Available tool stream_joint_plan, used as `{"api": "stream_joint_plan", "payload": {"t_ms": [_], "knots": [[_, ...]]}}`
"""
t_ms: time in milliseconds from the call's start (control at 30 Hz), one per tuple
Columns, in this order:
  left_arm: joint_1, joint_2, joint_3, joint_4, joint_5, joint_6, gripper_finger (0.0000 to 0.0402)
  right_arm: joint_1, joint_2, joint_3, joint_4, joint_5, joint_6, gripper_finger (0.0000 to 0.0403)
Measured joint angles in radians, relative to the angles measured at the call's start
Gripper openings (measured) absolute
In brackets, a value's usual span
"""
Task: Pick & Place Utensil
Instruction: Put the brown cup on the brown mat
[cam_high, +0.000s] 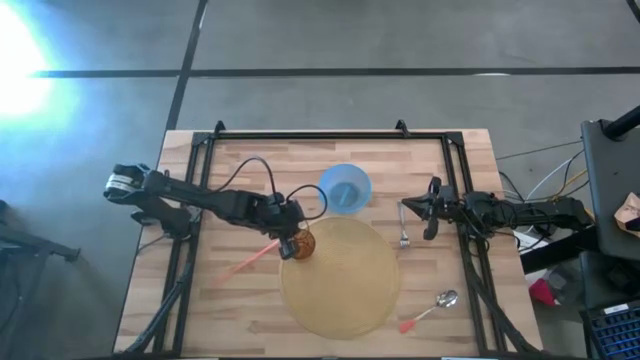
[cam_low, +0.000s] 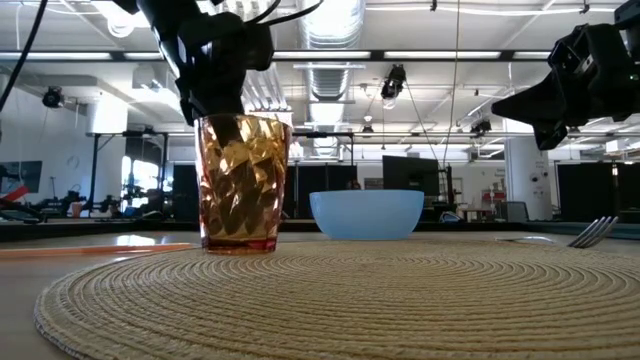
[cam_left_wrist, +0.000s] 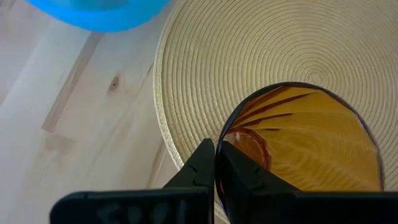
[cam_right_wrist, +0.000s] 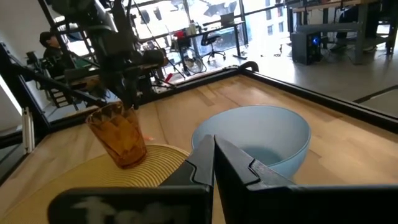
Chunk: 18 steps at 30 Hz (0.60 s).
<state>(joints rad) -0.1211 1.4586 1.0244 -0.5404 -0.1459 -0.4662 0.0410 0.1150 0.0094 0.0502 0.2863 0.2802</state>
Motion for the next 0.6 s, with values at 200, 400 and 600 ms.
{"api": "stream_joint_plan", "payload": {"t_ms": [200, 400, 600], "knots": [[0.000, -0.001, 0.000, -0.001, 0.001, -0.007, 0.0012, 0.000, 0.000, 0.000, 0.001, 0.000, -0.003, 0.0008], [0.000, -0.001, 0.000, -0.004, 0.015, -0.007, 0.0030, 0.000, 0.000, 0.000, 0.003, 0.000, 0.014, 0.0008], [0.000, -0.002, 0.000, -0.004, 0.041, -0.008, 0.0063, 0.000, -0.002, 0.000, 0.016, 0.000, 0.032, 0.0008]]}}
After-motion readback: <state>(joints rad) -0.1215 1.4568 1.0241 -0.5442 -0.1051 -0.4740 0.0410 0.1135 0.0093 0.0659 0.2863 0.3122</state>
